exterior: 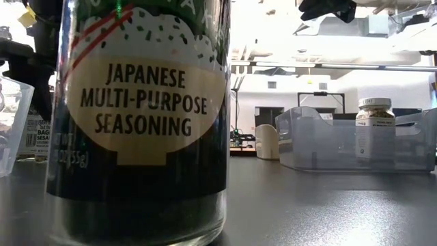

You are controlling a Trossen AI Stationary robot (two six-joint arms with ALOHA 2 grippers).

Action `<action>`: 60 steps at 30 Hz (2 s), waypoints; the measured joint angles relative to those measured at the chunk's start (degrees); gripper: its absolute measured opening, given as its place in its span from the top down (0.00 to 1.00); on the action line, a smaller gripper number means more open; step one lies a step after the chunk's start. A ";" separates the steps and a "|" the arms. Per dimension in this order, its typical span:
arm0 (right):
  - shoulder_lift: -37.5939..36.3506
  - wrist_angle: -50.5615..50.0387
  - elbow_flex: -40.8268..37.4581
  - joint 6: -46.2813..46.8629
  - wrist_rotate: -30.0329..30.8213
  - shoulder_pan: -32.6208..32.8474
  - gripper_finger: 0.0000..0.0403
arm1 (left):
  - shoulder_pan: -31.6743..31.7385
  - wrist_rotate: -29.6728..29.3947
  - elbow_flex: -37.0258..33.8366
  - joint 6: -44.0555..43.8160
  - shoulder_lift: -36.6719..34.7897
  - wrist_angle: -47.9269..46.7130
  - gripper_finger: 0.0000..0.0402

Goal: Sort spices by type
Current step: Put the center left white spice bottle in the black bin

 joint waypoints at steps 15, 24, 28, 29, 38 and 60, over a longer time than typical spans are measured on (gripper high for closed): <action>0.00 -0.05 0.00 -0.20 0.01 0.00 0.70 | 0.00 0.79 0.02 -1.80 0.02 -1.25 0.51; -2.91 -0.29 -0.01 -5.01 0.00 -0.49 0.73 | 0.00 0.90 1.78 -6.06 0.07 -1.02 0.49; -6.70 -4.73 0.01 -7.89 -0.20 -2.33 0.77 | 0.84 0.74 5.87 -9.42 0.07 -0.65 0.51; -7.74 -6.28 0.01 -8.00 -0.75 -2.97 0.78 | 1.30 0.66 7.07 -10.68 0.07 -0.38 0.51; -16.23 -15.74 -0.07 -14.08 -6.19 -6.10 0.84 | 3.91 -3.72 17.02 -17.52 3.95 2.61 0.51; -32.21 -14.44 -13.95 -15.07 -8.98 -6.21 0.85 | 7.92 -6.11 64.45 -11.67 38.81 1.95 0.50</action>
